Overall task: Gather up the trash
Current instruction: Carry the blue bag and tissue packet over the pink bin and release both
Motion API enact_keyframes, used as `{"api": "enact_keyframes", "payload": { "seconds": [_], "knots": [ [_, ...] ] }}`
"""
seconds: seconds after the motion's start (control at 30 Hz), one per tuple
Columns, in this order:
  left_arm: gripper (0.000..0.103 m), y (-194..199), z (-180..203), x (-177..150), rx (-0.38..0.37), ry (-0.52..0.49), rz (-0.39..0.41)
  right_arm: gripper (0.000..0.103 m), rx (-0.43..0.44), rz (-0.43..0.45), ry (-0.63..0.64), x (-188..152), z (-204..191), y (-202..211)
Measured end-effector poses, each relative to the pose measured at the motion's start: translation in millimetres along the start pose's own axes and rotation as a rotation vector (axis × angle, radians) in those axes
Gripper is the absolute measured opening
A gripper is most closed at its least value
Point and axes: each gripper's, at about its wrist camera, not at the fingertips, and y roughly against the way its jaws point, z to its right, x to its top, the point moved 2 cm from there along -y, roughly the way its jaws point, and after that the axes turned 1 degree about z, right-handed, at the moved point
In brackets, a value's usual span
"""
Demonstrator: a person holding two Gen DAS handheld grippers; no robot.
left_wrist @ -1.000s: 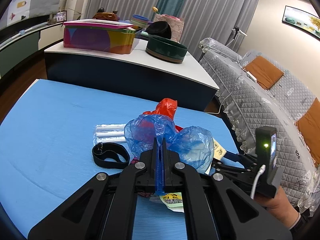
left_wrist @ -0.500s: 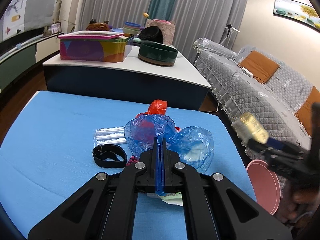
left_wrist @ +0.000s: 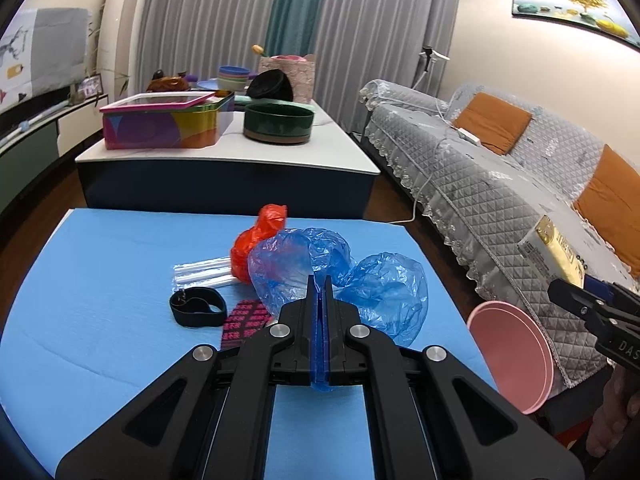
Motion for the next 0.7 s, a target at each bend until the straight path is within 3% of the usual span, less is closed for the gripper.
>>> {"api": "enact_keyframes", "payload": {
  "seconds": [0.23,0.7],
  "knots": [
    [0.001,0.7,21.5,-6.8,-0.020,-0.040,-0.008,0.057,-0.076,0.049,0.003,-15.9,27.7,14.0],
    [0.001,-12.7,89.0,-14.5,-0.113,-0.119,-0.014,0.057,-0.186,0.068,-0.115,-31.2,103.1,38.6]
  ]
}}
